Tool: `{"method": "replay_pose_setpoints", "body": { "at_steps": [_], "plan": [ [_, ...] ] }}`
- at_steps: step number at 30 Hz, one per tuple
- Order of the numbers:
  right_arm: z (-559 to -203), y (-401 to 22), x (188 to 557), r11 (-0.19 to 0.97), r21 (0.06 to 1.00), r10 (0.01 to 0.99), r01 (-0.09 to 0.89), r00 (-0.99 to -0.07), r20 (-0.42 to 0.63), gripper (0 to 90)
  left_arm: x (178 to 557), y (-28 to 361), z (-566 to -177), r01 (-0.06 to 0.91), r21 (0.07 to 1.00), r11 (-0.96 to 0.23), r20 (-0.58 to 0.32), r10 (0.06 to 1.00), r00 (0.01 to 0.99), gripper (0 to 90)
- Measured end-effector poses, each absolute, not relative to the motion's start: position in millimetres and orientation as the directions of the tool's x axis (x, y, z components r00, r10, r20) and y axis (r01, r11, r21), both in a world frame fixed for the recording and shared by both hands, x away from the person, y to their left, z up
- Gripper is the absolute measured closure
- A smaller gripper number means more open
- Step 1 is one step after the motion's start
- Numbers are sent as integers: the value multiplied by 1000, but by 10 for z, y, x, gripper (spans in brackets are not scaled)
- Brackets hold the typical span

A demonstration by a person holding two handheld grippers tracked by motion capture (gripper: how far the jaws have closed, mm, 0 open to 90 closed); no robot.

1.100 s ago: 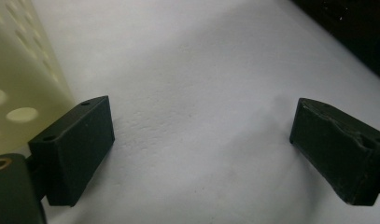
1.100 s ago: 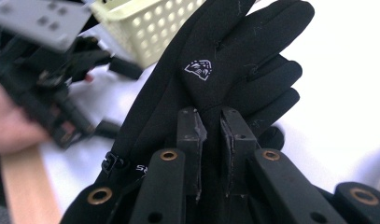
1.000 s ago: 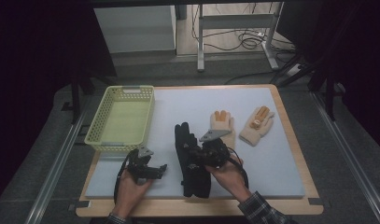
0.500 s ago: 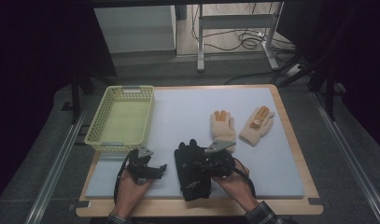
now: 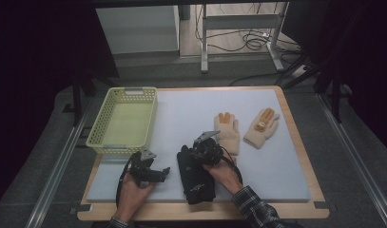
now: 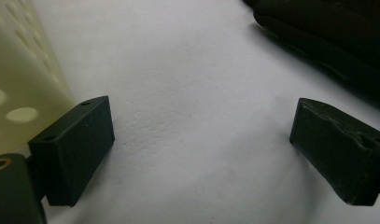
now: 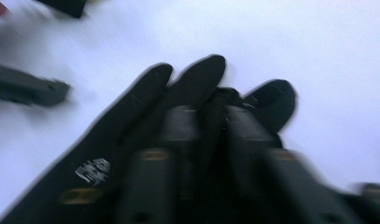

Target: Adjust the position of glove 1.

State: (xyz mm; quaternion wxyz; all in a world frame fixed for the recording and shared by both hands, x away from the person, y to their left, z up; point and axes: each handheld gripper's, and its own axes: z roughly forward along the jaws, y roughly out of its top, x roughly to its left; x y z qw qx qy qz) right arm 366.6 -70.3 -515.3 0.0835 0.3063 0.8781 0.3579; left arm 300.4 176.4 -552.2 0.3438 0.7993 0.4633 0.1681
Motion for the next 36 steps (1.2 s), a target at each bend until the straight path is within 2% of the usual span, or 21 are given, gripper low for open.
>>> {"method": "replay_pose_setpoints", "body": {
  "at_steps": [4,10,14,15,17,19,23,28,31,36],
  "plan": [
    [-5006,-691,3550,569,715,597,406,-802,-19,852,3004,1759,-5524,625,708,-328,-54,858,511,67],
    [-4721,-855,3457,519,755,631,401,-775,-22,850,3004,1763,-5522,625,706,-334,-50,857,513,67],
    [-4792,-990,3520,490,749,668,447,-744,7,839,3004,1764,-5521,625,705,-336,-49,856,514,67],
    [-4846,-1016,3548,475,744,674,470,-738,35,821,3004,1766,-5520,625,703,-339,-47,855,517,67],
    [-4954,-1042,3604,467,731,676,497,-734,67,717,3004,1763,-5522,625,705,-334,-50,856,514,67],
    [-4979,-1074,3618,459,734,685,501,-726,67,668,3004,1763,-5522,625,705,-334,-50,856,514,67],
    [-4837,-1182,3512,467,749,663,470,-747,55,656,3003,1762,-5522,626,706,-332,-52,857,513,67],
    [-4750,-1294,3164,503,744,595,439,-801,70,660,3003,1759,-5523,626,706,-329,-53,858,511,67],
    [-4769,-1331,2971,524,735,562,430,-823,81,652,3003,1761,-5522,626,706,-332,-51,857,513,67],
    [-4935,-1340,2748,566,703,521,432,-848,102,588,3003,1761,-5522,626,706,-333,-51,857,513,67]
  ]
}}
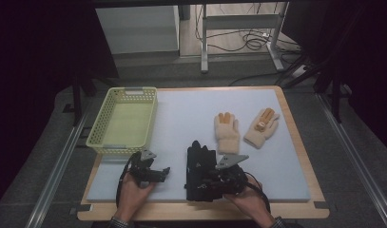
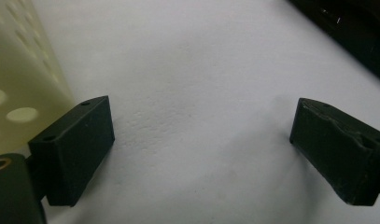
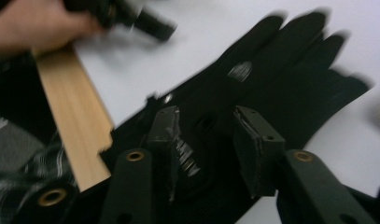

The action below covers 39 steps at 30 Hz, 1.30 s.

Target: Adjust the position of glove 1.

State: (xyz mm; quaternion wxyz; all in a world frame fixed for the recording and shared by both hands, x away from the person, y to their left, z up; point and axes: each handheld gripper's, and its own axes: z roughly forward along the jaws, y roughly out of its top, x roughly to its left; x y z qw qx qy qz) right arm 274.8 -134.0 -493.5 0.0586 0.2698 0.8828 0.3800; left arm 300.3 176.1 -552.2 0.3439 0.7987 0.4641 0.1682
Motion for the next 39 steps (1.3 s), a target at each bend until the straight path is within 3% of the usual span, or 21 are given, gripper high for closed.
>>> {"method": "replay_pose_setpoints", "body": {
  "at_steps": [3,6,7,16,22,25,28,29,31,34,35,39],
  "plan": [
    [-5077,-1311,2725,612,667,528,426,-847,57,686,3002,1761,-5522,626,706,-332,-51,857,512,67],
    [-5089,-1345,2730,586,682,548,437,-834,65,858,3003,1761,-5522,626,705,-332,-51,857,512,67],
    [-5065,-1362,2738,576,688,544,442,-835,81,873,3003,1761,-5522,626,705,-333,-51,857,513,67],
    [-4834,-1219,2721,510,747,521,426,-844,126,878,3003,1761,-5523,626,706,-332,-52,857,513,67],
    [-4966,-1137,2781,516,719,520,466,-837,170,861,3003,1762,-5522,626,706,-333,-51,857,513,67],
    [-5017,-1179,2799,529,703,537,476,-829,156,753,3003,1761,-5522,626,706,-332,-51,857,512,67],
    [-4986,-1185,2803,534,708,525,462,-838,152,590,3003,1761,-5522,626,706,-332,-51,857,512,67],
    [-4990,-1163,2802,544,707,517,452,-844,141,582,3003,1761,-5522,626,706,-332,-51,857,512,67],
    [-5036,-1109,2800,570,696,512,436,-851,114,597,3003,1761,-5522,626,706,-332,-51,857,512,67],
    [-5182,-1016,2771,626,673,499,394,-866,43,817,3002,1761,-5522,626,706,-333,-50,857,512,67],
    [-5180,-1016,2770,624,673,511,396,-859,32,849,3002,1760,-5522,626,706,-333,-50,857,512,67],
    [-5162,-1051,2795,591,682,516,430,-852,89,881,3003,1761,-5522,626,706,-332,-51,857,512,67]
  ]
}}
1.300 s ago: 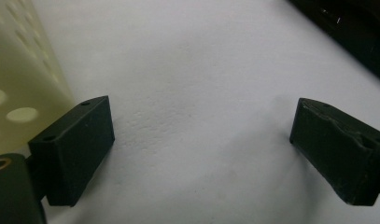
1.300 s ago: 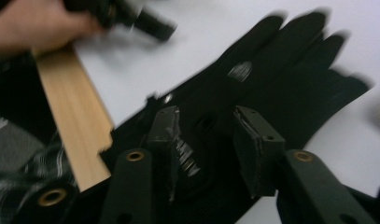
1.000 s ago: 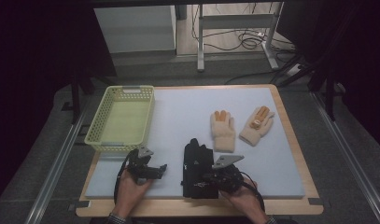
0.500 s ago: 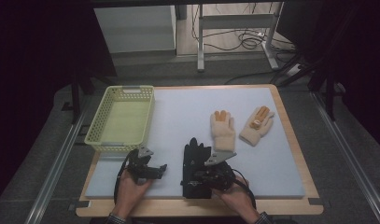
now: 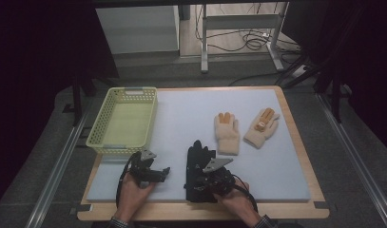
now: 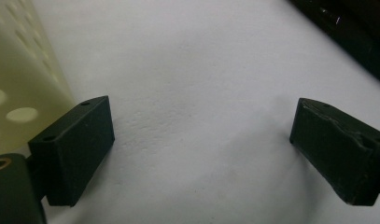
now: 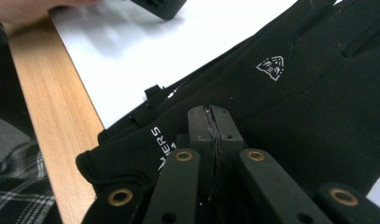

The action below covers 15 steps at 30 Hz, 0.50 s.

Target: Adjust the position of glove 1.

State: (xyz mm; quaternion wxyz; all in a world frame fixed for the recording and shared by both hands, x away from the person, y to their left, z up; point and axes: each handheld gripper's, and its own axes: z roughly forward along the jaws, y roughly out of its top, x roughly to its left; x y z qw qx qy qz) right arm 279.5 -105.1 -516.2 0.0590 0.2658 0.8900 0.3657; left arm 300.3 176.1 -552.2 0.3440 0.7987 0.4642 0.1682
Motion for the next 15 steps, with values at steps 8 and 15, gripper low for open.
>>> {"method": "replay_pose_setpoints", "body": {
  "at_steps": [8,15],
  "plan": [
    [-4849,-1059,2810,491,763,517,422,-845,134,882,3003,1761,-5523,626,706,-332,-52,857,513,67],
    [-5087,-971,2848,497,726,521,476,-832,188,869,3003,1761,-5522,626,706,-332,-51,857,513,67]
  ]
}}
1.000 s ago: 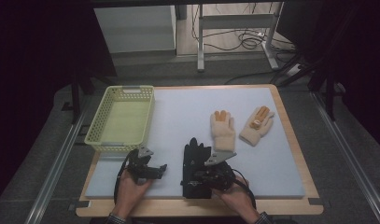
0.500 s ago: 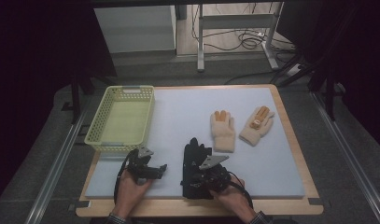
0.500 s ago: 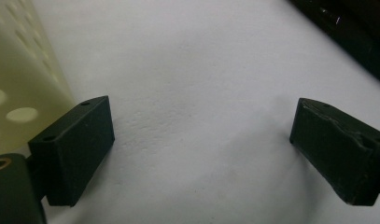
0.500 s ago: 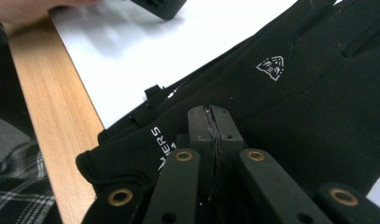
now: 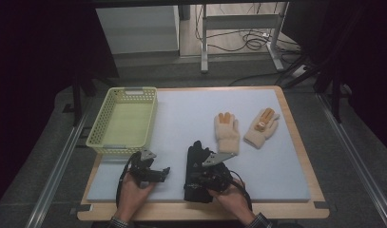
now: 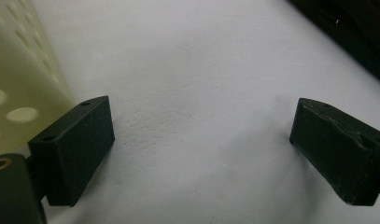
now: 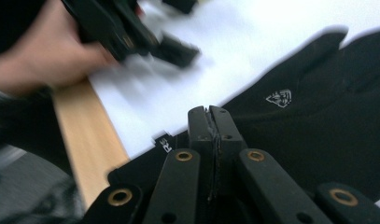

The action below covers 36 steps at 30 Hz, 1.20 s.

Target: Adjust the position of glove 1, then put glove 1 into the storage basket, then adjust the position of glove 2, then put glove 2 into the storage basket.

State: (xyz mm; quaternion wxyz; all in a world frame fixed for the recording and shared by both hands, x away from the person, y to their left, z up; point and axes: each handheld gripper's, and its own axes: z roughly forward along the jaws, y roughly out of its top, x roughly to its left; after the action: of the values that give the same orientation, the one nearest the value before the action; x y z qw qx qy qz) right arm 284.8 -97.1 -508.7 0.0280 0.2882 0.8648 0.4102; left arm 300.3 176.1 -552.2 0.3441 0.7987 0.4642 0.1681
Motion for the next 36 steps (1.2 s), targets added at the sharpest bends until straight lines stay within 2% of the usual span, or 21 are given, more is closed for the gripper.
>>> {"method": "replay_pose_setpoints", "body": {
  "at_steps": [1,6,9,12,15,21,26,36],
  "plan": [
    [-5118,-972,2851,511,719,522,471,-835,176,859,3003,1762,-5522,626,706,-332,-51,857,513,67],
    [-5016,-1120,2869,496,749,549,439,-827,122,652,3003,1762,-5522,626,706,-332,-51,857,513,67],
    [-4956,-1253,2908,494,758,577,425,-813,79,622,3003,1761,-5522,626,706,-332,-51,857,512,67],
    [-4957,-1410,2954,483,760,607,435,-792,67,633,3003,1760,-5522,626,706,-332,-51,857,512,67],
    [-5003,-1549,2977,472,753,627,458,-775,78,681,3002,1761,-5522,626,705,-333,-50,857,512,67],
    [-5175,-1706,2932,474,732,623,490,-774,115,753,3003,1762,-5522,626,706,-332,-52,857,512,67],
    [-5318,-1695,2848,497,720,593,484,-796,125,773,3005,1774,-5518,626,706,-330,-61,853,518,62],
    [-5357,-1599,2781,499,738,555,455,-821,131,802,2954,1926,-5518,627,699,-343,-45,854,518,43]
  ]
}}
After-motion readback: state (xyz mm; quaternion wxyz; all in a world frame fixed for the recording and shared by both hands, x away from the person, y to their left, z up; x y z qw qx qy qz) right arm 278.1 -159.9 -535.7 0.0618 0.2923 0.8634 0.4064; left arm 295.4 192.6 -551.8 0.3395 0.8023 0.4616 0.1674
